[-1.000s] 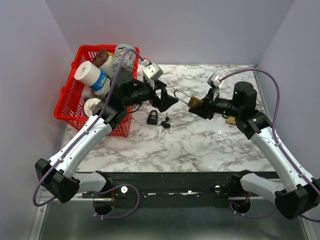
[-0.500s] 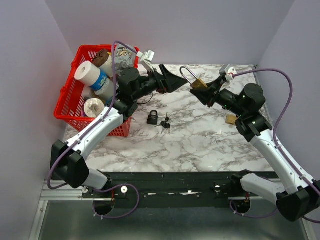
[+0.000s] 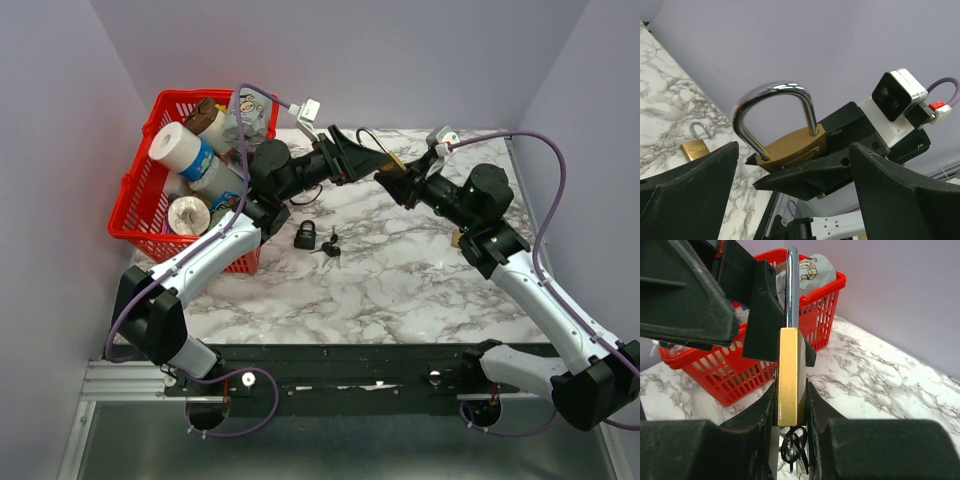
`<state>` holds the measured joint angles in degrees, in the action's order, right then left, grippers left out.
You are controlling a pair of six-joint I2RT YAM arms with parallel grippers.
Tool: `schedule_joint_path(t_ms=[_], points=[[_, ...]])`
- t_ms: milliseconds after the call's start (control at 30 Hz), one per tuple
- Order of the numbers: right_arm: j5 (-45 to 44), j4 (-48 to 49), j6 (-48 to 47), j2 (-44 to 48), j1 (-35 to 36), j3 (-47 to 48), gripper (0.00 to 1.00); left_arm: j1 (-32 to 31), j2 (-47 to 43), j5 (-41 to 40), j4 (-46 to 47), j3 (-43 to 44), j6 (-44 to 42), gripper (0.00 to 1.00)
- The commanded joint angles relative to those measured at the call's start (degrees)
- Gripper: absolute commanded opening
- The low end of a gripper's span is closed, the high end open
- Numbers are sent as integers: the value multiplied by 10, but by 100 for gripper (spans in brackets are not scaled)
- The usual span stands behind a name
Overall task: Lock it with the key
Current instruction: Lock the lock.
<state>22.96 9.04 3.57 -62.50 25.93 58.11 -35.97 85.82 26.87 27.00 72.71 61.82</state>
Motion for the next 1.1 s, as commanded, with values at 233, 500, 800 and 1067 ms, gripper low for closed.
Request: schedule_joint_path(t_ms=[233, 500, 800, 1067], points=[[-105, 86, -66, -14, 41, 8, 1, -16, 22, -24, 11, 30, 40, 87], [-172, 85, -141, -27, 78, 6, 1, -18, 40, -31, 13, 45, 62, 74], [-198, 98, -207, -35, 102, -8, 1, -17, 52, -24, 20, 45, 76, 71], [-199, 100, -213, -46, 106, -10, 1, -17, 58, -23, 33, 45, 80, 28]])
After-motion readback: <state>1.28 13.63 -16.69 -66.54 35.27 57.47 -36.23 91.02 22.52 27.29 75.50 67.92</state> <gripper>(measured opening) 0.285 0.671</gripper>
